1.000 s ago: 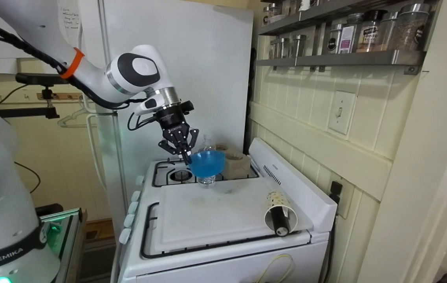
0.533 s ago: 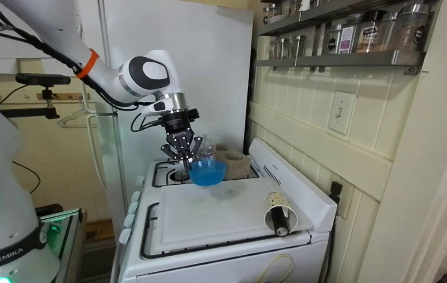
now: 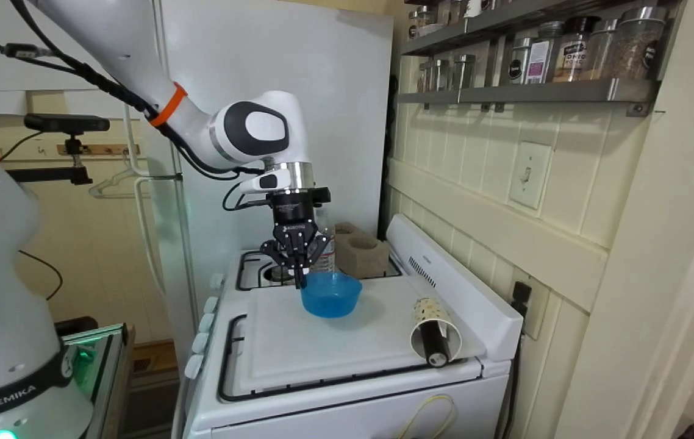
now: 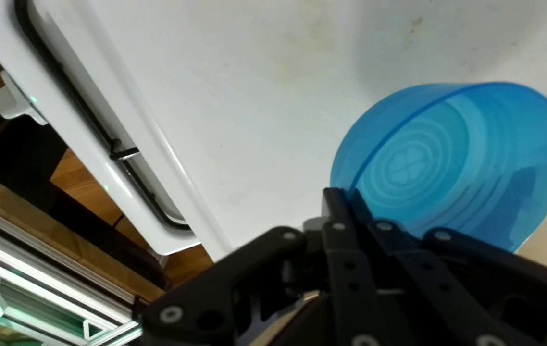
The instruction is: Move the blue bowl to the right
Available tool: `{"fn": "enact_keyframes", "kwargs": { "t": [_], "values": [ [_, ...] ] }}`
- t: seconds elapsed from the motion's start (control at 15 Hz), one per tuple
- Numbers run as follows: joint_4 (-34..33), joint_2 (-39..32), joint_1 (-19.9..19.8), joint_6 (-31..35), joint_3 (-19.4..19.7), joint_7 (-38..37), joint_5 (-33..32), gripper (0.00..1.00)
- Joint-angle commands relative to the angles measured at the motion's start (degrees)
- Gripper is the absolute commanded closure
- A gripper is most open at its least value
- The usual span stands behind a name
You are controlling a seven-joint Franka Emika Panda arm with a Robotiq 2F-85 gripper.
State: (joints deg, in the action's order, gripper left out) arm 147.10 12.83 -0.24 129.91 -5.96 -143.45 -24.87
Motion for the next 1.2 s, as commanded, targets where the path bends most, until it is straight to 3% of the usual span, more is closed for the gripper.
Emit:
{"fn": "enact_keyframes", "kwargs": {
  "t": [0.0,0.4,0.73,1.13],
  "values": [
    [0.7,-0.7,-1.0,4.5,1.8,2.9,3.4,0.99],
    [6.3,2.7,-4.4,7.3,2.1,14.0,-12.9,0.99],
    [7.7,1.1,-7.0,20.6,4.4,17.6,-25.2,0.99],
    [7.5,-1.1,-8.4,31.6,7.4,20.5,-29.6,0.99]
  ]
}}
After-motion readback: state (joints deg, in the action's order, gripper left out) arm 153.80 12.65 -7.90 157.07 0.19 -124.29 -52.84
